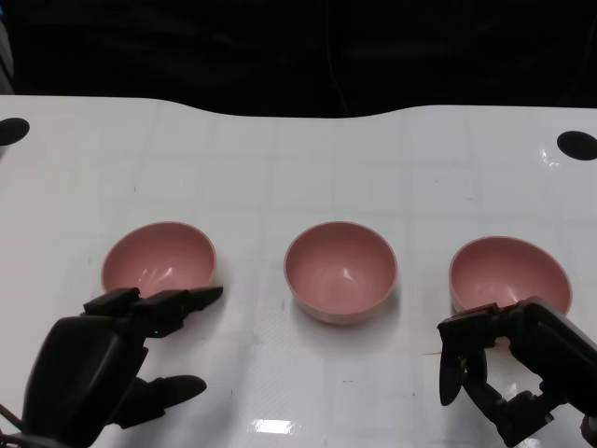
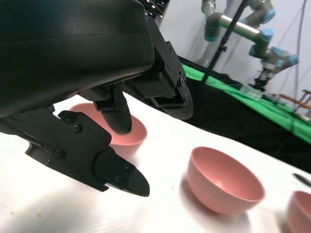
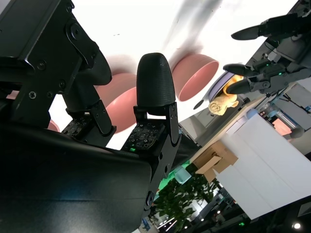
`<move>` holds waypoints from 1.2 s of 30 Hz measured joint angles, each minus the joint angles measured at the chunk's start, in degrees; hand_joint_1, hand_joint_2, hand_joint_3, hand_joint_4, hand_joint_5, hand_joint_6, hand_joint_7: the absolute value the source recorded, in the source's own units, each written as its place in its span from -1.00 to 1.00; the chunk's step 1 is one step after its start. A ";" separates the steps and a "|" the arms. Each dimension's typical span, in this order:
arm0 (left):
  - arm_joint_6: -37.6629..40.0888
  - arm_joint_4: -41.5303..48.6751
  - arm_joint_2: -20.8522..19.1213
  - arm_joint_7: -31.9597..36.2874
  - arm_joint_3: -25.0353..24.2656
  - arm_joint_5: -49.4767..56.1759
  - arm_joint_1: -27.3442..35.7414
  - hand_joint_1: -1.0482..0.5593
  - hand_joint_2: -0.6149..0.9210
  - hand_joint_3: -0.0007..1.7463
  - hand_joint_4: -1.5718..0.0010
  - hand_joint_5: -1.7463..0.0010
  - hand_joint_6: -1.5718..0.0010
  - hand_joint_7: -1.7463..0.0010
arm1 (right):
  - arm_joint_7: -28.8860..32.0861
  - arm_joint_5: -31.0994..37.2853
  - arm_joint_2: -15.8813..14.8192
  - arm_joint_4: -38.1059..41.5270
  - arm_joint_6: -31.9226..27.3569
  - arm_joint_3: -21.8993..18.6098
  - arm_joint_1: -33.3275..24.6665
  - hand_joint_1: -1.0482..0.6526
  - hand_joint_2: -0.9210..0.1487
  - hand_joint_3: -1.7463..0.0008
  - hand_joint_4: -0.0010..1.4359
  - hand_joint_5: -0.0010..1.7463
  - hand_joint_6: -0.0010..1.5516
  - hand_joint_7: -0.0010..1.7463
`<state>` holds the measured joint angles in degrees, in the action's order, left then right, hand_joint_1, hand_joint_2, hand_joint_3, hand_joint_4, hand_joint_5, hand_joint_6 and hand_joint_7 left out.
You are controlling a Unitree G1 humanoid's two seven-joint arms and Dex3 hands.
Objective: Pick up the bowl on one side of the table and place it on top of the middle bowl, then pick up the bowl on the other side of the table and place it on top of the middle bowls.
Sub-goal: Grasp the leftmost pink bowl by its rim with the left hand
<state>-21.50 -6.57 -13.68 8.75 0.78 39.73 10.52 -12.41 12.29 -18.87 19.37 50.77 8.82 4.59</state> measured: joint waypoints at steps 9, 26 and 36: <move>14.58 -10.07 0.44 -3.85 1.59 6.86 1.40 -0.21 0.92 -1.00 0.53 0.44 0.38 1.00 | 0.11 0.41 0.04 -0.57 -0.38 0.01 -0.08 0.54 0.51 -0.82 0.42 0.85 0.25 0.45; 34.12 -4.06 0.80 -10.85 12.82 25.16 -10.88 -0.31 0.96 -1.00 0.32 0.64 0.31 0.99 | 0.44 0.97 0.06 -1.45 -1.31 0.03 -0.73 0.53 0.49 -0.81 0.41 0.86 0.26 0.43; 39.10 9.31 0.43 -12.35 18.29 27.30 -18.47 -0.33 1.00 -0.86 0.14 0.79 0.26 0.98 | 0.47 1.38 0.11 -2.37 -1.83 0.03 -1.05 0.48 0.50 -0.84 0.39 0.88 0.25 0.42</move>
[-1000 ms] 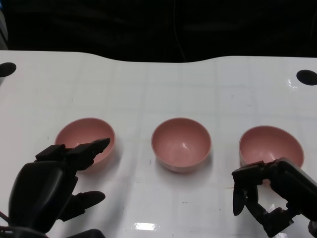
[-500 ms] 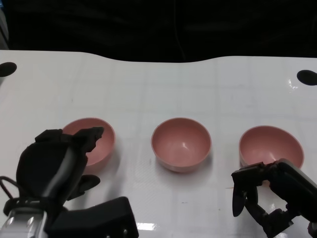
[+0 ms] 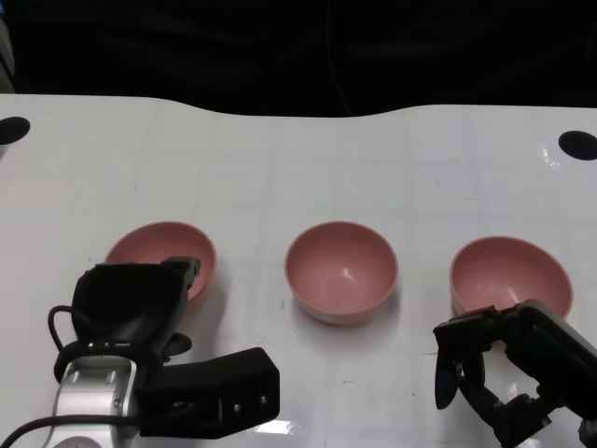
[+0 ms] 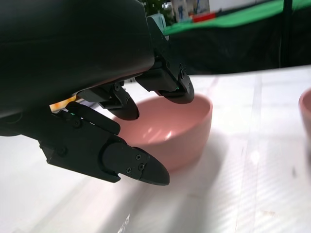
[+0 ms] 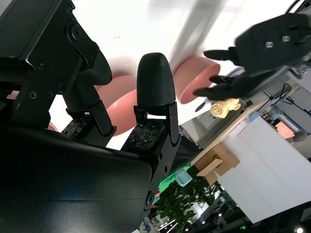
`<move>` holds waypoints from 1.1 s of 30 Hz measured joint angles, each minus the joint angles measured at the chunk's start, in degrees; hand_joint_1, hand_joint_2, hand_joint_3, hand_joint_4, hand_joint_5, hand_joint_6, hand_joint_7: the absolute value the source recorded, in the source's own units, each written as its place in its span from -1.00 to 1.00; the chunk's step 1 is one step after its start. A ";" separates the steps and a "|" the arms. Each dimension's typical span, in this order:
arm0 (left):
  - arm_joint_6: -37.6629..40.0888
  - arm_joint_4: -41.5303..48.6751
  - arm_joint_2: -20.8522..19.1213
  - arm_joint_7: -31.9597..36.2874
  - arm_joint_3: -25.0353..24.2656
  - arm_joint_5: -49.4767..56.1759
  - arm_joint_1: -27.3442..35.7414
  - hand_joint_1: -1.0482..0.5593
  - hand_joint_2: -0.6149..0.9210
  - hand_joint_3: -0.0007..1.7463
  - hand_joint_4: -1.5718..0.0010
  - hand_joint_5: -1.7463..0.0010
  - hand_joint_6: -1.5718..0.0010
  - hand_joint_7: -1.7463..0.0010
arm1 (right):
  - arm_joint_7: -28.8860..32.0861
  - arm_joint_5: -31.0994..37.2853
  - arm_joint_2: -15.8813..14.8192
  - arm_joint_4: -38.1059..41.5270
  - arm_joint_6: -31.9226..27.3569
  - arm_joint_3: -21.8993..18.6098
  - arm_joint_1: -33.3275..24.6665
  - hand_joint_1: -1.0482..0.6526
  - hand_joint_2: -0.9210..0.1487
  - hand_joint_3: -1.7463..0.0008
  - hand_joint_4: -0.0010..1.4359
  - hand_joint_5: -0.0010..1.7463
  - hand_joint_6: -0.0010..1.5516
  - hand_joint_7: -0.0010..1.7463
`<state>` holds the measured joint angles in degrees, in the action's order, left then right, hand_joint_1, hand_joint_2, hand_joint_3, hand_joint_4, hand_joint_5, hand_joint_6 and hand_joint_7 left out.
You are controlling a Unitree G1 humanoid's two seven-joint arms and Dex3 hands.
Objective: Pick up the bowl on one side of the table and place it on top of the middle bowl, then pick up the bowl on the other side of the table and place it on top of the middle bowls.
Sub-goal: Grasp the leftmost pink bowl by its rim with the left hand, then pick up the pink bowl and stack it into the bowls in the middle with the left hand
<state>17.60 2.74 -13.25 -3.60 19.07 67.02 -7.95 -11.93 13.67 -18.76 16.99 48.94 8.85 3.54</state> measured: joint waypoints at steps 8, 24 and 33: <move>1.13 10.32 -0.57 0.66 3.26 -0.40 -5.10 -0.28 1.00 -0.84 -0.25 0.61 0.03 0.91 | 0.07 0.12 0.03 -0.32 -0.21 -0.01 -0.23 0.46 0.49 -0.84 0.39 0.88 0.25 0.43; -8.01 15.91 -4.40 17.74 5.74 -5.97 -7.21 -0.10 0.96 -0.79 0.04 -1.00 0.19 -0.85 | 0.07 0.15 0.03 -0.95 -0.74 -0.01 -0.38 0.46 0.50 -0.85 0.39 0.89 0.24 0.46; -10.89 7.78 -5.88 19.04 5.28 -8.25 -5.62 -0.02 0.93 -0.79 -0.03 -0.94 -0.16 -0.13 | 0.07 0.16 0.03 -1.35 -0.93 0.00 -0.65 0.47 0.51 -0.87 0.39 0.89 0.24 0.45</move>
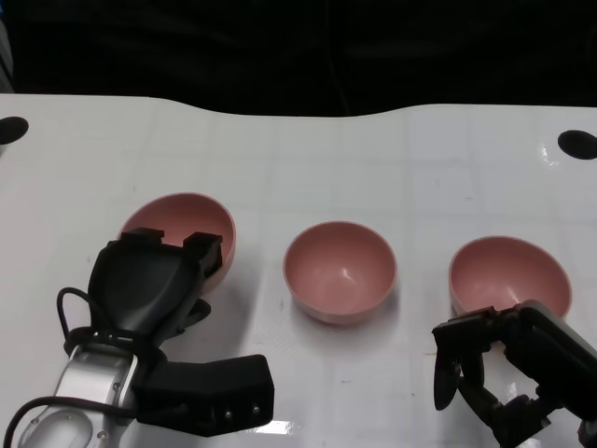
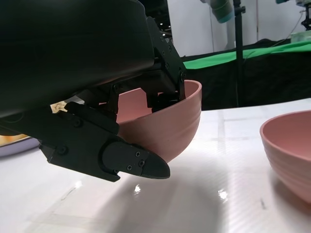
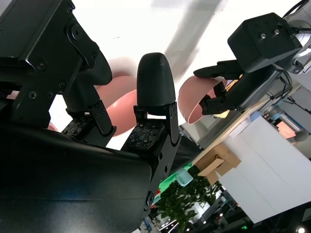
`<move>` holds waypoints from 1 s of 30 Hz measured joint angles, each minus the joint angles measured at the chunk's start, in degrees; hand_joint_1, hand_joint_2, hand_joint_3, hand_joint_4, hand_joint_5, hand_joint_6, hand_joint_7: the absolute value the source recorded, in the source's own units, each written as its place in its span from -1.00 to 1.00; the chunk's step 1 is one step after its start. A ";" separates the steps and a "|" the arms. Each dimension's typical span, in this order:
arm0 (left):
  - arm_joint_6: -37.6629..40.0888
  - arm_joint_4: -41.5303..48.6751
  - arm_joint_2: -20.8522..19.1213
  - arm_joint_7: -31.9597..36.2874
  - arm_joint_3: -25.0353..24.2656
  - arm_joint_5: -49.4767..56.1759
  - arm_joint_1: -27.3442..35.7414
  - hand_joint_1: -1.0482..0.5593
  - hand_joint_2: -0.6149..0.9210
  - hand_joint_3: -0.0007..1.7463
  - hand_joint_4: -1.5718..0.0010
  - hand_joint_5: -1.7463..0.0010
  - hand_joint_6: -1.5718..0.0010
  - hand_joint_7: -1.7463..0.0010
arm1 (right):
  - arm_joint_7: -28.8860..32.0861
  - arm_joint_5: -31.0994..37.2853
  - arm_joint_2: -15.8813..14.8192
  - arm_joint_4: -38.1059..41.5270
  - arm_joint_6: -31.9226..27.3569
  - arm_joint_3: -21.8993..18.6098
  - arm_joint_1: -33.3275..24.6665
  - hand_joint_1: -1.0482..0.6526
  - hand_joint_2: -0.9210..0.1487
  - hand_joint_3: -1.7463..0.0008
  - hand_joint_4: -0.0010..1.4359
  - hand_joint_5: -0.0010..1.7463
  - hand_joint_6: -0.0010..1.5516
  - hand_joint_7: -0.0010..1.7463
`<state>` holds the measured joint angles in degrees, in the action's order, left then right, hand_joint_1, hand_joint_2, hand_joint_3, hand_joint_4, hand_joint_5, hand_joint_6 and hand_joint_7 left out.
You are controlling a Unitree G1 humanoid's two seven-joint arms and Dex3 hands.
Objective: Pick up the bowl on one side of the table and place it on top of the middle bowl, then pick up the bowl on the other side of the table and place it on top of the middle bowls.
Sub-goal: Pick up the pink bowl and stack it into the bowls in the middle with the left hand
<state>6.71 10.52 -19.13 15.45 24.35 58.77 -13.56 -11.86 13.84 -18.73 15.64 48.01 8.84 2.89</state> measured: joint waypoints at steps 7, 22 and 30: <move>-3.93 -6.13 -1.46 1.50 -0.01 0.62 -0.14 -0.02 0.82 -0.73 -0.05 -0.99 -0.13 -0.33 | 0.00 0.05 0.06 -0.49 -0.77 0.06 -0.14 0.47 0.51 -0.86 0.40 0.88 0.25 0.45; -12.03 -7.26 1.47 -2.27 2.85 -0.28 -8.30 -0.14 0.88 -0.87 -0.21 -0.60 -0.44 0.55 | 0.01 0.16 0.19 -1.09 -1.31 0.22 -0.18 0.49 0.52 -0.86 0.39 0.89 0.25 0.44; -15.30 -3.69 3.06 -7.43 5.44 -1.52 -10.81 -0.08 0.98 -0.85 -0.20 -0.57 -0.39 0.33 | 0.01 0.31 0.24 -1.14 -1.47 0.26 -0.19 0.48 0.52 -0.86 0.38 0.89 0.24 0.45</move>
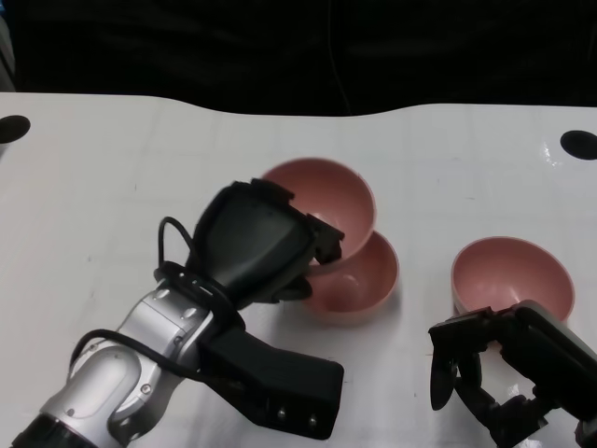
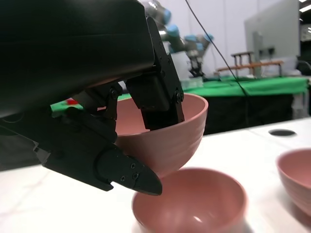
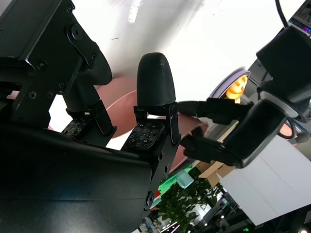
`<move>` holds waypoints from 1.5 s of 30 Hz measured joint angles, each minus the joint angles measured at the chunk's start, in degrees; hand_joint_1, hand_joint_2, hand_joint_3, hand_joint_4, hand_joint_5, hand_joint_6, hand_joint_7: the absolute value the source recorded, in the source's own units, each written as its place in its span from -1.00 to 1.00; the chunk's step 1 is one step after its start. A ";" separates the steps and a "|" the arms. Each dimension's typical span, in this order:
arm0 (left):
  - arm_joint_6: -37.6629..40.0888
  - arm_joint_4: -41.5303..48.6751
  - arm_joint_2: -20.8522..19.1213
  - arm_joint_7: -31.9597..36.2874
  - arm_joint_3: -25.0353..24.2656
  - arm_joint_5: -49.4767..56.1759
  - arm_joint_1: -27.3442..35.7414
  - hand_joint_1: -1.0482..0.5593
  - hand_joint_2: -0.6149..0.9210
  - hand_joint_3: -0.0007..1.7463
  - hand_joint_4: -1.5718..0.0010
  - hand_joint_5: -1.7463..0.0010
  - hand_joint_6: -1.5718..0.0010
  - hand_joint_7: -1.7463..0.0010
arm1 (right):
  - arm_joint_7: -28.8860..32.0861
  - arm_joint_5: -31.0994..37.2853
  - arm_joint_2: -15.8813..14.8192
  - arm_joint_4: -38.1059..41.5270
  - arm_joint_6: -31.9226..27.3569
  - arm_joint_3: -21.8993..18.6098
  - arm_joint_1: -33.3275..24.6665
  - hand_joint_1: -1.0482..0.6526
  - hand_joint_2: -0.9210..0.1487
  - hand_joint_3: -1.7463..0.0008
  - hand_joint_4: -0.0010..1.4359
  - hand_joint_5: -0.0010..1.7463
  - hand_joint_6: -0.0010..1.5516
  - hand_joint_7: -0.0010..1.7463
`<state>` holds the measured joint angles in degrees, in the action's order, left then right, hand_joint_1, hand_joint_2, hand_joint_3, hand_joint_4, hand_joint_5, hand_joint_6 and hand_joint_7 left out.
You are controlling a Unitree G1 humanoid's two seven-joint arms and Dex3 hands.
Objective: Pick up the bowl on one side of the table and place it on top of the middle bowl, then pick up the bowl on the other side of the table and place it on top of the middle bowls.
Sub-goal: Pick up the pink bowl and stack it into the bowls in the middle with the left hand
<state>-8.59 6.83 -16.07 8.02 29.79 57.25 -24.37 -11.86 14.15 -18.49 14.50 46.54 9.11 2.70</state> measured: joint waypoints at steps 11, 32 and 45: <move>-2.31 4.22 1.60 -4.13 1.20 -3.46 -1.78 -0.07 0.96 -0.78 -0.22 -0.39 -0.25 0.15 | -0.01 -0.22 0.04 0.79 0.39 0.08 0.01 0.46 0.49 -0.84 0.37 0.88 0.22 0.45; 1.74 10.28 2.79 -9.65 4.55 -2.05 -3.34 -0.67 1.00 -0.50 1.00 0.82 0.78 0.99 | 0.45 0.18 0.13 1.80 0.85 0.08 0.07 0.43 0.43 -0.80 0.33 0.91 0.20 0.46; 2.01 8.20 1.76 -9.03 4.85 -1.55 -1.15 -0.68 1.00 -0.48 1.00 0.98 0.89 1.00 | 0.48 0.39 0.13 1.88 0.85 0.10 0.10 0.42 0.45 -0.81 0.34 0.92 0.19 0.47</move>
<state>-6.57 15.03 -14.31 -1.01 34.64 55.71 -25.52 -11.37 14.54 -18.36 16.38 47.39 9.20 2.80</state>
